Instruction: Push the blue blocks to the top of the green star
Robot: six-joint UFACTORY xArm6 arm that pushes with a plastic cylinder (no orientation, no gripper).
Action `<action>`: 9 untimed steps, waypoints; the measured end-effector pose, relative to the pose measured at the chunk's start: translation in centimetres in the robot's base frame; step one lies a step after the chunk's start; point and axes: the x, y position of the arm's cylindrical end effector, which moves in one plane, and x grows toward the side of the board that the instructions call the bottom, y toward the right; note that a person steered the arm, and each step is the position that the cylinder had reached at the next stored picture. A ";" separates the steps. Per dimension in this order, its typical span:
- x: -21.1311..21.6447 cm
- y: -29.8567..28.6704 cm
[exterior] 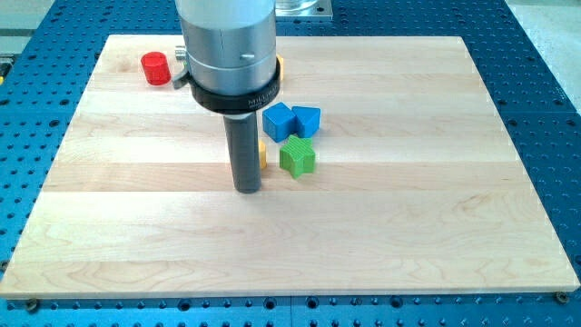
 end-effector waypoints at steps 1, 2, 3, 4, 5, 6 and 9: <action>-1.1 -3.6; -5.7 -2.3; -6.5 0.8; -6.6 5.4; -7.2 8.8; -7.7 12.6; -8.4 15.8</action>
